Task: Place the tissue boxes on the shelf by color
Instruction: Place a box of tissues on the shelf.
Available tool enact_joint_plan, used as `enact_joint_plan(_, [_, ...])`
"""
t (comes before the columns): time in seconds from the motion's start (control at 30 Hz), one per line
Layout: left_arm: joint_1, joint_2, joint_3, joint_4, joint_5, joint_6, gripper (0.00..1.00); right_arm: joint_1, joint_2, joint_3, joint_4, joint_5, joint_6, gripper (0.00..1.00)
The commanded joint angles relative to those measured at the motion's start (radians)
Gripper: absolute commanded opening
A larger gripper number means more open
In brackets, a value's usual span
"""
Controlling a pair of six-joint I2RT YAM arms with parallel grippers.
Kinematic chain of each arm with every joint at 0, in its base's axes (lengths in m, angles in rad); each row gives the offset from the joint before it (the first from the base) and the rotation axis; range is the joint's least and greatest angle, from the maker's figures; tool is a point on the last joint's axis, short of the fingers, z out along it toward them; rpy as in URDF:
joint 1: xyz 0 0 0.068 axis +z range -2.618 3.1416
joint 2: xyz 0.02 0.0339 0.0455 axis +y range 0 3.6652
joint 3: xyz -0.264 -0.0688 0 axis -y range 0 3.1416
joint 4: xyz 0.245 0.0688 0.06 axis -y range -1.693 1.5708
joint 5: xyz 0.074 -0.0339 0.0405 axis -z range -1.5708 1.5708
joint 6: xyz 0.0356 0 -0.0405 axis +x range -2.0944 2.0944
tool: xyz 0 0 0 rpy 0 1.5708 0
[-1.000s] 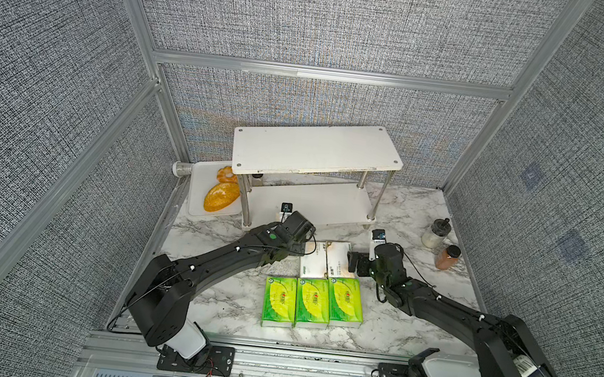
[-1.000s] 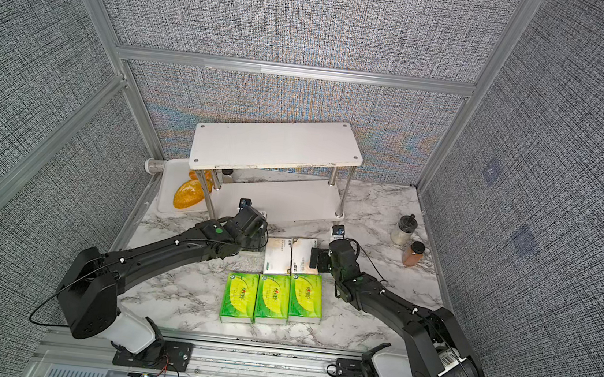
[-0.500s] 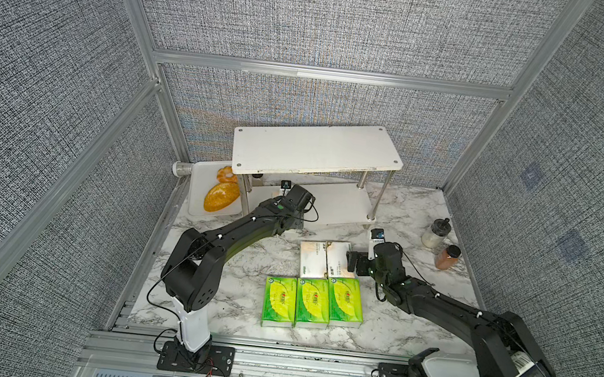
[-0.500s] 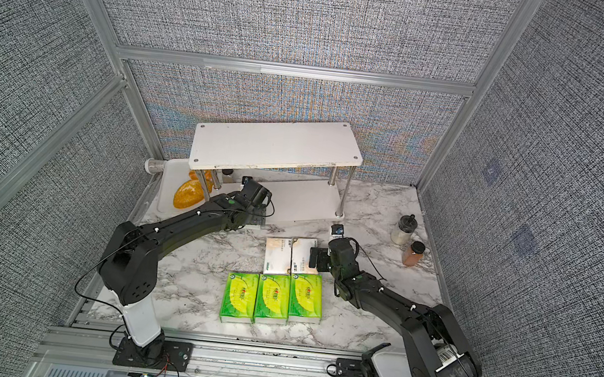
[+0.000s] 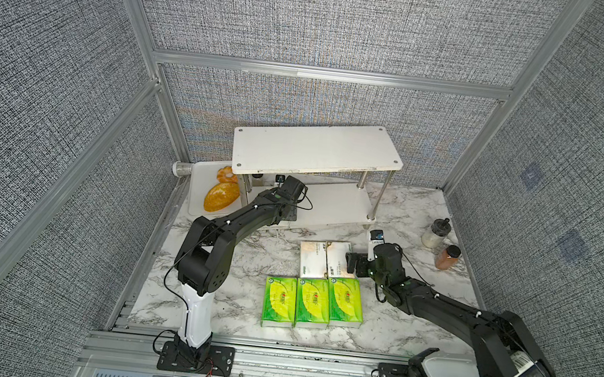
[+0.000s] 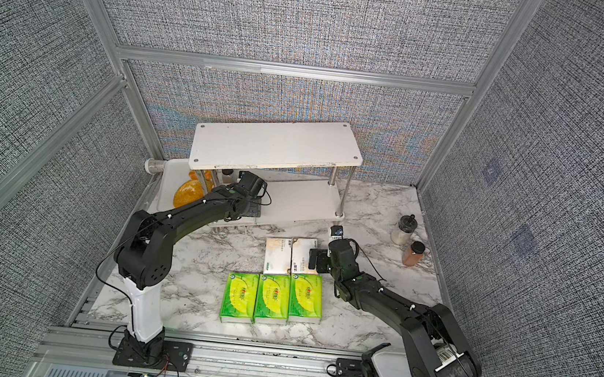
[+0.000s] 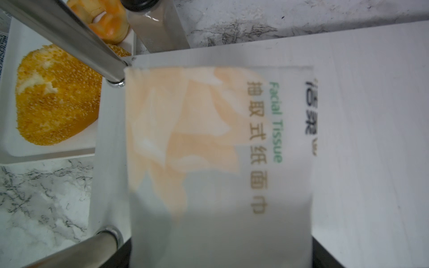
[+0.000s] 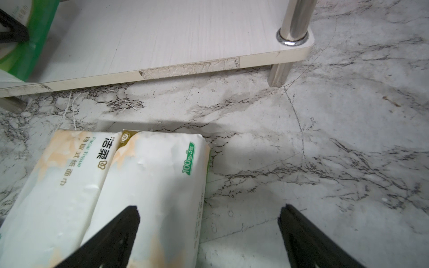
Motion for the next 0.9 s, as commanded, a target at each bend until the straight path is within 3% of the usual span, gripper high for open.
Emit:
enact_joint_plan(0.0, [0.017,0.008,0.004,0.025,0.005,0.019,0.82,0.003,0.000,-0.004,0.022,-0.012,0.002,0.99])
enact_joint_plan(0.47, [0.057,0.096,0.079,-0.003,0.041,0.015,0.90,0.020,0.015,-0.001,0.027,-0.019,0.009,0.99])
enact_joint_plan(0.87, [0.050,-0.004,0.068,-0.003,0.059,0.027,0.96,0.028,0.020,0.002,0.028,-0.021,0.012,0.99])
